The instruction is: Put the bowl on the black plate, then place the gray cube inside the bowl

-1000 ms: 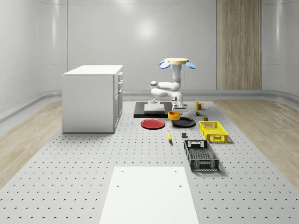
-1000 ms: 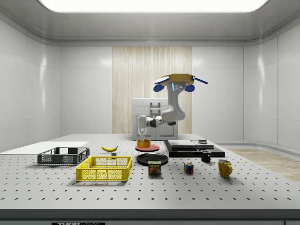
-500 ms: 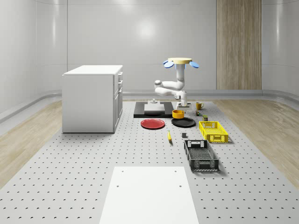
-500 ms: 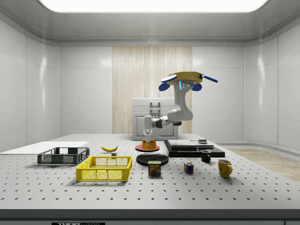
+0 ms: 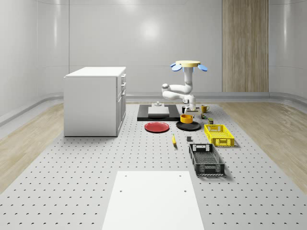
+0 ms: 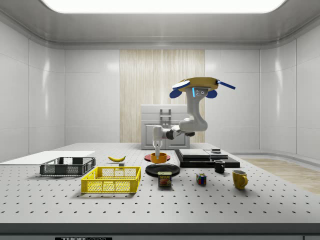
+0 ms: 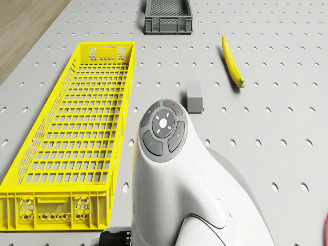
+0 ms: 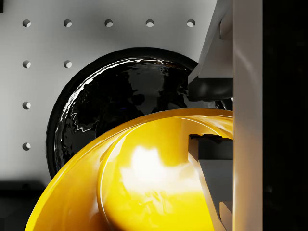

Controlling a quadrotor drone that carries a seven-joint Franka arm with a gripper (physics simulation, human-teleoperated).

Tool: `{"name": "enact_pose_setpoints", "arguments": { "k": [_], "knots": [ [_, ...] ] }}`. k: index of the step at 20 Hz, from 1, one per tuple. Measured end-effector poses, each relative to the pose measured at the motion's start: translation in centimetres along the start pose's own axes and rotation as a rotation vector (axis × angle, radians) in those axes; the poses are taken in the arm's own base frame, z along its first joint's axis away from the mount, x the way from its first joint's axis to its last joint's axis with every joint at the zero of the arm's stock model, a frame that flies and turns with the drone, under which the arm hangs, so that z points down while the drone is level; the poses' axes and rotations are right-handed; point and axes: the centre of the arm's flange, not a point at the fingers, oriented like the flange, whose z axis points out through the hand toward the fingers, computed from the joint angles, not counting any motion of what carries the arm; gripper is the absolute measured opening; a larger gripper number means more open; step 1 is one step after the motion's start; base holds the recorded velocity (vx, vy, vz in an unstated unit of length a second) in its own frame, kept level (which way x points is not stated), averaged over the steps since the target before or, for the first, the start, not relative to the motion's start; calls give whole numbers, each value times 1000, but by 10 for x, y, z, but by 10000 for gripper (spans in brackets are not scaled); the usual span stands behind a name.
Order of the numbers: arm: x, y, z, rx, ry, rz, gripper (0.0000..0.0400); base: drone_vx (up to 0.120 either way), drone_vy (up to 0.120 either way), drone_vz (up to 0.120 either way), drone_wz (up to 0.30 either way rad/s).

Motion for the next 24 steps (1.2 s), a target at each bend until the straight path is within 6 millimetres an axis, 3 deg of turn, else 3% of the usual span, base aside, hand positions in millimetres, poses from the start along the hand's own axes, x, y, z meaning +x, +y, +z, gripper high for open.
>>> {"name": "enact_pose_setpoints", "arguments": {
  "k": [3, 11, 24],
  "knots": [
    [0, 0, 0, 0, 0, 0, 100, -93, 0, 0, 0],
    [0, 0, 1, 0, 0, 0, 100, 0, 0, -50, 0],
    [-14, -14, 24, 0, 0, 0, 100, 0, 0, 0, 0]
  ]
}}
